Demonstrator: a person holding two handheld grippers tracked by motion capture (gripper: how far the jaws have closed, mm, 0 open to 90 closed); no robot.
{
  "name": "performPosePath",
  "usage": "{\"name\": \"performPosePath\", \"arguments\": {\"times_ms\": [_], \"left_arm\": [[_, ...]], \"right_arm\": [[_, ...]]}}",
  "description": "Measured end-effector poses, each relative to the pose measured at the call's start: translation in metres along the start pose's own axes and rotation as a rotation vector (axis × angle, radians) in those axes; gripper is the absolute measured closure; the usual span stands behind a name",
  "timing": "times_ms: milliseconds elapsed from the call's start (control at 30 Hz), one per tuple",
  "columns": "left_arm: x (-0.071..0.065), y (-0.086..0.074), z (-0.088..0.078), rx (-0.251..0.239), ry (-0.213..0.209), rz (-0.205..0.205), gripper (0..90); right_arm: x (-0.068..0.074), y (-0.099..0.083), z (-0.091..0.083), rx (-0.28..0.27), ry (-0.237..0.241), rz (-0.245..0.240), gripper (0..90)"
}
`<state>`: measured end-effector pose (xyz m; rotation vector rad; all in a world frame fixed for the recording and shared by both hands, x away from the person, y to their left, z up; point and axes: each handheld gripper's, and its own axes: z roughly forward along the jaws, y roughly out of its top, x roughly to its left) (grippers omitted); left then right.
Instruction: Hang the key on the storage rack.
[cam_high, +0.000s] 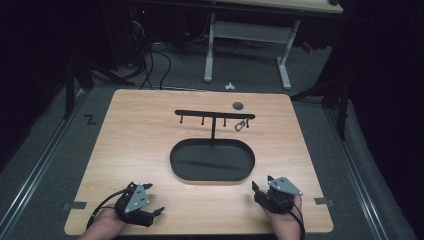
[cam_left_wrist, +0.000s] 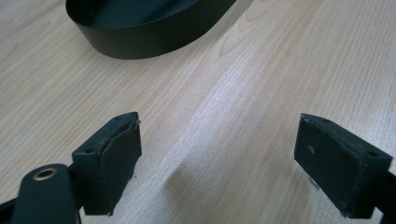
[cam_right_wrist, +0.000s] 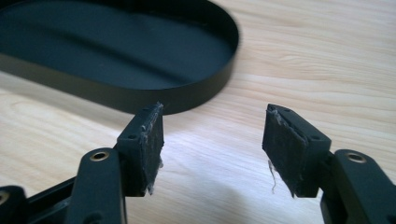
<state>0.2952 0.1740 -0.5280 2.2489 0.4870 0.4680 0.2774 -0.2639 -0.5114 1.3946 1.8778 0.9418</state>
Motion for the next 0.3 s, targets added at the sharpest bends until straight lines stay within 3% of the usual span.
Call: {"name": "performPosePath", "arguments": {"times_ms": [100, 300], "left_arm": [[0.0001, 0.0005, 0.001, 0.008, -0.001, -0.002, 15.3], [-0.0011, -0.0006, -0.0011, -0.008, -0.004, 0.009, 15.4]], "right_arm": [[-0.0054, -0.005, -0.0004, 0.01, 0.014, 0.057, 39.1], [-0.0062, -0.0062, 0.0018, 0.021, 0.004, 0.07, 38.5]]}}
